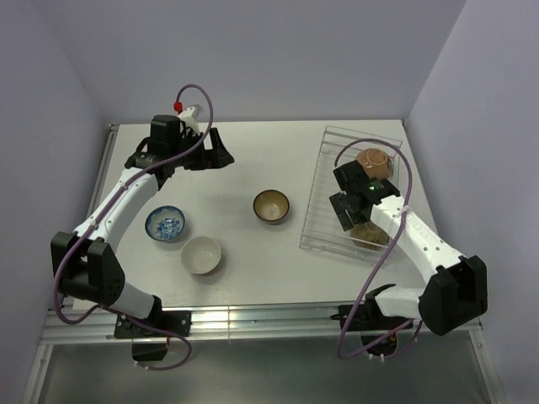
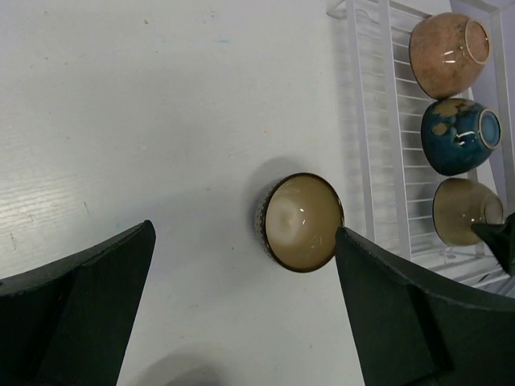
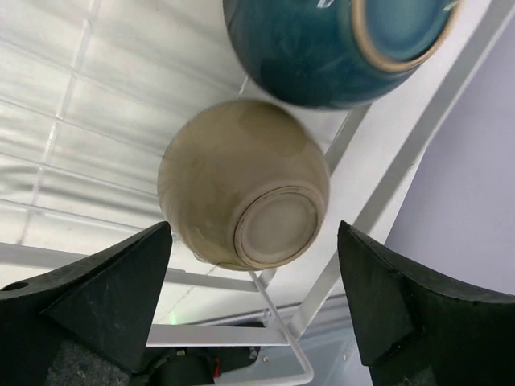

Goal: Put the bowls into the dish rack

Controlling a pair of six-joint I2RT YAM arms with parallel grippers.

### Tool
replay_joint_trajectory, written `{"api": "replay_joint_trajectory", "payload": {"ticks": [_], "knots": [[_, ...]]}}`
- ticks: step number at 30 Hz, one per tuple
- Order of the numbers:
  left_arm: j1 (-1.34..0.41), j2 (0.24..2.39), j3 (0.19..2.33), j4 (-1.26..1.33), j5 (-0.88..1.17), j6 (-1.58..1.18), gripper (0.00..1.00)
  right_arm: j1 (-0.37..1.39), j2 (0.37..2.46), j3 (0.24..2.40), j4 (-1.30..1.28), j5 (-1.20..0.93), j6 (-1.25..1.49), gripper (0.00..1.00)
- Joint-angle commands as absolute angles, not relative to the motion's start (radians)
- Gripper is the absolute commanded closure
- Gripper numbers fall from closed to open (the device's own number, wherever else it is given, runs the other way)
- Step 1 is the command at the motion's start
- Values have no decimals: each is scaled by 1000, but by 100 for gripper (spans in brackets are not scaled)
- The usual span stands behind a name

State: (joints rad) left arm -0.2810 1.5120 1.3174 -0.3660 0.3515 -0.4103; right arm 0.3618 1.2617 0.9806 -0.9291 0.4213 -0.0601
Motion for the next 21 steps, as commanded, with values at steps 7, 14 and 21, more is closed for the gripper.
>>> {"api": "replay_joint_trajectory", "payload": {"ticks": [7, 14, 21], "knots": [[-258, 1416, 1223, -353, 544, -120, 1, 354, 1140, 1212, -845, 347, -149, 0], [-291, 1541, 1230, -366, 649, -75, 9, 333, 1127, 1379, -906, 21, -212, 0], [-402, 1699, 1279, -351, 598, -57, 13, 328, 1104, 1462, -922, -218, -193, 0]]}}
